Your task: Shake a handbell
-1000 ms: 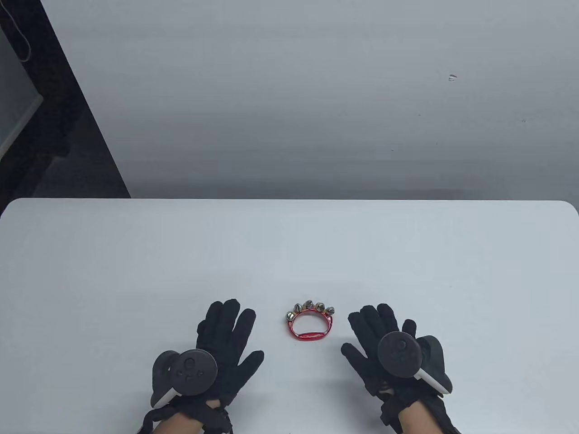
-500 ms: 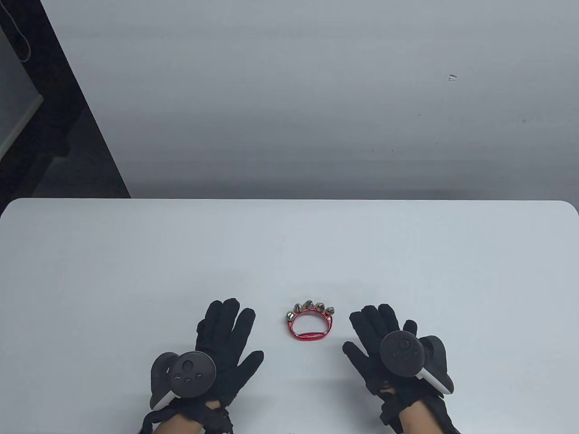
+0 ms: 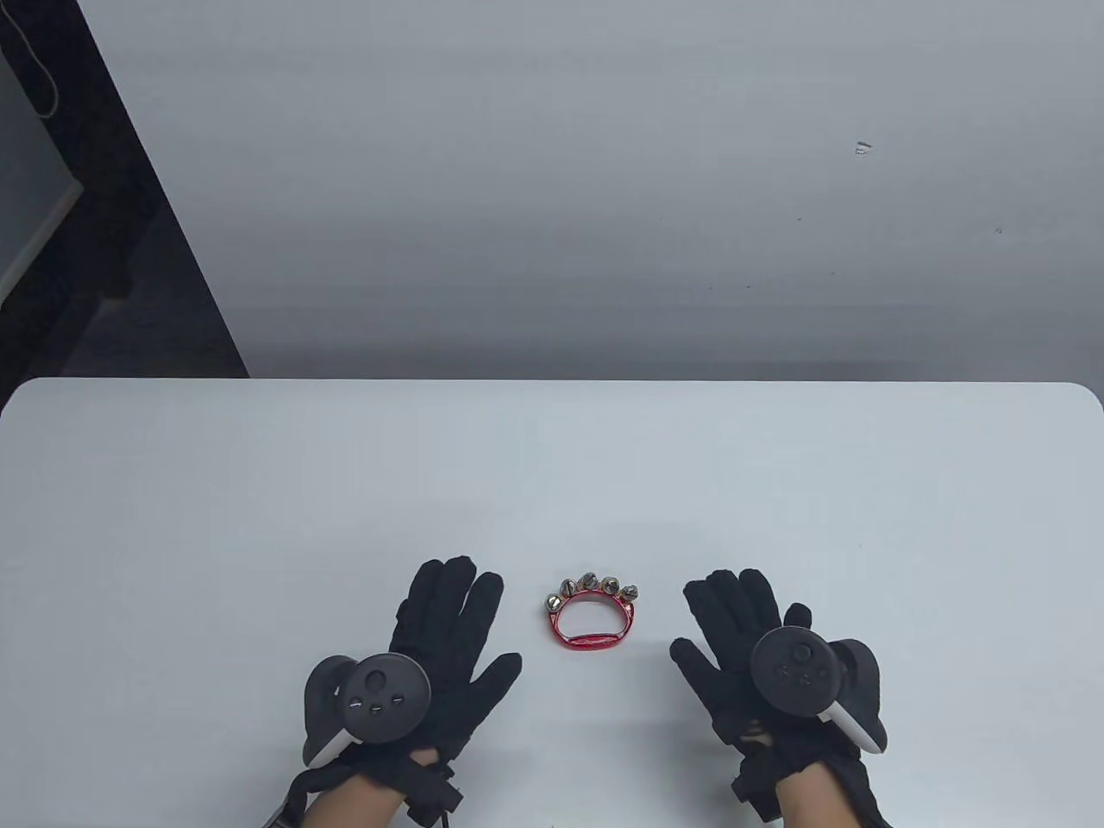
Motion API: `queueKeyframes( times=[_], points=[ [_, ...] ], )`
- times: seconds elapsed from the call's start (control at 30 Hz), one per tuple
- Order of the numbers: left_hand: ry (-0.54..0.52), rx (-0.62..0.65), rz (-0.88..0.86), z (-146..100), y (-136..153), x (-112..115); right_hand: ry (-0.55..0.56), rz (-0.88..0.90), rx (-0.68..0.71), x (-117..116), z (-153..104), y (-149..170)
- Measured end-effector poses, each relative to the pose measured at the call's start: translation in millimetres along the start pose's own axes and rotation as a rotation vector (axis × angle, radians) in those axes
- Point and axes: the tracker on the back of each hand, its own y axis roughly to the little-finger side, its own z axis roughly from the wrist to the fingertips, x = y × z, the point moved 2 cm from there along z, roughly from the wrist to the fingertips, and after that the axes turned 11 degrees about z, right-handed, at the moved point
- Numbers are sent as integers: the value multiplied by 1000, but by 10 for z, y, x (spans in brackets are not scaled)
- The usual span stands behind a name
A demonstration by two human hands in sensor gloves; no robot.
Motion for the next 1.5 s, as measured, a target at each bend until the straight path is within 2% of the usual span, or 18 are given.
queueKeyframes(
  times=[0.1, 0.2, 0.37, 0.57, 0.8, 0.97, 1.1, 1.23, 1.33, 1.5],
  points=[
    [35, 30, 74, 211, -242, 68, 19, 13, -9, 49, -10, 31],
    [88, 39, 142, 455, -430, 253, 27, 23, -27, 70, -9, 78],
    [301, -19, 248, 834, -501, 872, 40, 47, -50, 109, -11, 146],
    [430, -40, 453, 1037, -539, 1352, 38, 56, -48, 120, -5, 151],
    [508, -30, 586, 1142, -588, 1580, 28, 53, -52, 95, 9, 158],
    [500, 5, 665, 1142, -625, 1673, 27, 51, -58, 90, 5, 154],
    [421, 35, 694, 1134, -641, 1687, 26, 50, -64, 83, 5, 154],
    [406, 91, 679, 1117, -619, 1652, 17, 55, -70, 74, 6, 159],
    [339, 60, 479, 1092, -523, 1398, 22, 61, -62, 87, -2, 142],
    [174, 19, -10, 889, -290, 715, 22, 53, 7, 58, -26, -7]
  ],
)
